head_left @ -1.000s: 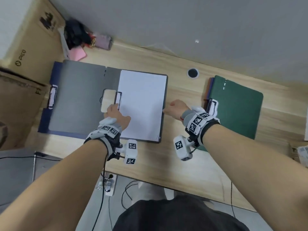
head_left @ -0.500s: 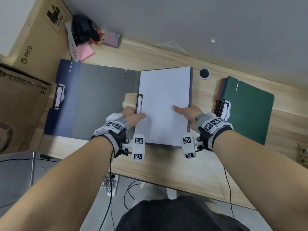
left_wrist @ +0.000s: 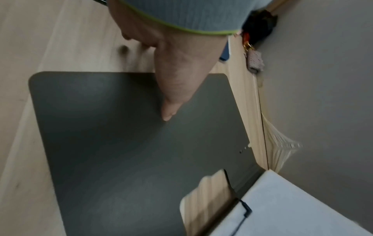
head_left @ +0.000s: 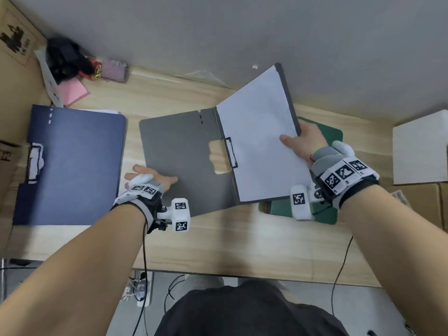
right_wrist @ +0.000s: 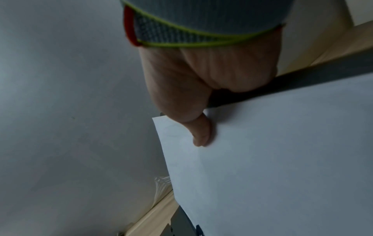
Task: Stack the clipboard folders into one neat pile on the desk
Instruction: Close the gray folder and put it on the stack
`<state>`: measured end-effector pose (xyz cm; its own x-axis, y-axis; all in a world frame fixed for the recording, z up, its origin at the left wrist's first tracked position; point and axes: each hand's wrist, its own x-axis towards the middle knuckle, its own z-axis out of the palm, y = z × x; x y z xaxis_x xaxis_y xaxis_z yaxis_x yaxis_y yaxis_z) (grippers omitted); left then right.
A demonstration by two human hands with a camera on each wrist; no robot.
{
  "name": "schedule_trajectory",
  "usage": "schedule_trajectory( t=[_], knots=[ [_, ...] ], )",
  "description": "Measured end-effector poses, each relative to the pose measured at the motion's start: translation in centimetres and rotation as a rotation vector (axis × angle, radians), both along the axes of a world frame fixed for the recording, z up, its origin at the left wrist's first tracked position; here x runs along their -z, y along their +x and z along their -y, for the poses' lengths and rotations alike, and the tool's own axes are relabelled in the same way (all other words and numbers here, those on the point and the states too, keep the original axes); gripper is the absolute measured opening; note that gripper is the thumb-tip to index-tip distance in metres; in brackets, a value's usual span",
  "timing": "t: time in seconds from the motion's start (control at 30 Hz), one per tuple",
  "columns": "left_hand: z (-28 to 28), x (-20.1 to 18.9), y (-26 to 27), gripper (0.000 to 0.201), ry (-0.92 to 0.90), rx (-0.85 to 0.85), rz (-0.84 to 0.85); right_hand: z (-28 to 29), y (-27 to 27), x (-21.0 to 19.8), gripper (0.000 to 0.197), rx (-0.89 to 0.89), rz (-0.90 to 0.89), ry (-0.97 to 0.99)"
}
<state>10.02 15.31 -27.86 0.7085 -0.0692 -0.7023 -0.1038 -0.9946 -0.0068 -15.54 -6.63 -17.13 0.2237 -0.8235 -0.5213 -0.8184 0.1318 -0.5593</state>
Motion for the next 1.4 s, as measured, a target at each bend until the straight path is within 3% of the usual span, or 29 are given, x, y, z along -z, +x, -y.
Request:
schedule_trajectory(
  t=[0.13,0.3,0.37,0.43,0.5,0.6,0.67,0.77,0.8,0.87,0.9,0.93,0.97,1.03,1.1,1.17,1.3,1.4],
  knots=[
    [0.6,1.1,0.2,0.125,-0.026,-0.019,-0.061,-0.2,-0.7,0.9,0.032,0.021,-0.003,-0.014],
    [-0.3,3.3,1.8,0.117,-0.17,-0.132,-0.136,0.2,-0.9,1.0,0.034,0.004,-0.012,-0.023],
    [0.7,-0.2,0.7,0.105,-0.296,-0.158,-0.124,0.1,-0.8,1.0,0.035,0.009,0.003,-0.025],
    [2.7,-4.0,-0.6,0.063,-0.428,-0.059,-0.031,0.0,-0.8,1.0,0.036,0.025,0.015,-0.015],
    [4.9,-7.6,-2.2,0.041,-0.568,0.095,0.03,-0.2,-0.9,1.1,0.036,0.024,0.042,0.018],
    [7.9,-11.5,-5.8,0.053,-0.743,0.236,-0.116,-0.7,-1.1,0.9,0.032,0.027,0.133,0.07],
    [9.3,-11.9,-7.8,0.061,-0.81,0.259,-0.261,-1.2,-1.0,0.9,0.023,0.069,0.222,0.127],
    [10.4,-10.4,-9.7,0.043,-0.787,0.285,-0.245,-1.5,-1.9,0.4,0.012,0.163,0.35,0.228],
    [10.2,-9.5,-9.5,0.046,-0.753,0.24,-0.199,-1.5,-2.2,0.3,0.015,0.179,0.385,0.268],
    [9.9,-7.2,-8.9,0.094,-0.642,0.075,-0.183,-1.3,-3.6,0.0,0.021,0.236,0.469,0.328],
    [9.5,-6.4,-8.3,0.111,-0.601,0.005,-0.235,-1.3,-4.0,-0.1,0.022,0.268,0.511,0.345],
    [9.2,-5.8,-7.8,0.115,-0.578,-0.043,-0.304,-1.3,-4.6,0.0,0.02,0.299,0.54,0.372],
    [9.2,-5.6,-8.0,0.106,-0.579,-0.057,-0.391,-1.2,-5.3,-0.4,0.017,0.347,0.578,0.391],
    [9.8,-6.0,-9.0,0.065,-0.659,-0.022,-0.476,-0.9,-7.0,-0.7,0.039,0.478,0.617,0.424],
    [10.8,-6.4,-10.9,0.041,-0.748,0.022,-0.415,-0.3,-8.7,-0.4,0.063,0.566,0.568,0.396],
    [12.0,-6.5,-13.2,0.032,-0.79,0.071,-0.351,-0.1,-10.6,0.1,0.071,0.555,0.47,0.349],
    [14.9,-5.9,-17.9,0.029,-0.735,0.393,-0.266,1.0,-15.4,2.4,0.047,0.444,0.171,0.271],
    [16.4,-4.3,-21.4,0.035,-0.591,0.61,-0.268,2.2,-18.8,4.2,0.05,0.426,0.001,0.23]
  ],
)
